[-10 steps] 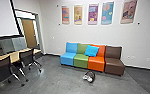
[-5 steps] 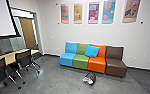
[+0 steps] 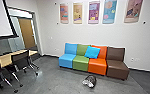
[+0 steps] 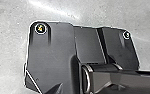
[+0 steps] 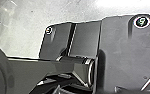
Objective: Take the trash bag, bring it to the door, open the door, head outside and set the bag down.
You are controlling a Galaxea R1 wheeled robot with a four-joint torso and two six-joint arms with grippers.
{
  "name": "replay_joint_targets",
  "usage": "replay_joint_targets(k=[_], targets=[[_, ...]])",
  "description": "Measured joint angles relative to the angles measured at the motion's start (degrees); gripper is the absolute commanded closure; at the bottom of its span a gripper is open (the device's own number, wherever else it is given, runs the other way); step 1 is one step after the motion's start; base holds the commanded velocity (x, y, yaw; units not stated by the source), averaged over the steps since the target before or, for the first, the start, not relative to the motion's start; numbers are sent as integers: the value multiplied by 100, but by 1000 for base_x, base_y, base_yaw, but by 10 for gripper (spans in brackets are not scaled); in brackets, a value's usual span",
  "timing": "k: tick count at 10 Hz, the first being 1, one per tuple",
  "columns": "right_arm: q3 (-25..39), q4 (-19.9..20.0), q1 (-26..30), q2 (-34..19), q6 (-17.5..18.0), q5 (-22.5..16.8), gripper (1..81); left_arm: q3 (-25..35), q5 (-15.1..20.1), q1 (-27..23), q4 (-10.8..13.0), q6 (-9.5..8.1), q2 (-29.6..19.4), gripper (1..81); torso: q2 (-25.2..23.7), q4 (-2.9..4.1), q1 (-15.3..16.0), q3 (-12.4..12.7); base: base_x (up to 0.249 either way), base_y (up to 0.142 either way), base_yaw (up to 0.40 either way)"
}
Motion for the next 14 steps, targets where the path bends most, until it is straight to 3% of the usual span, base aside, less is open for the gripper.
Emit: replay_joint_targets(k=[9,14], targets=[[4,7,-5,6,0,11,10,2,0,17,-2,0,0,10,-6,0,-13,2,198,0,0],[0,7,-7,-20,0,11,10,0,5,15,0,0,2,10,-5,0,-10,2,199,-78,0]])
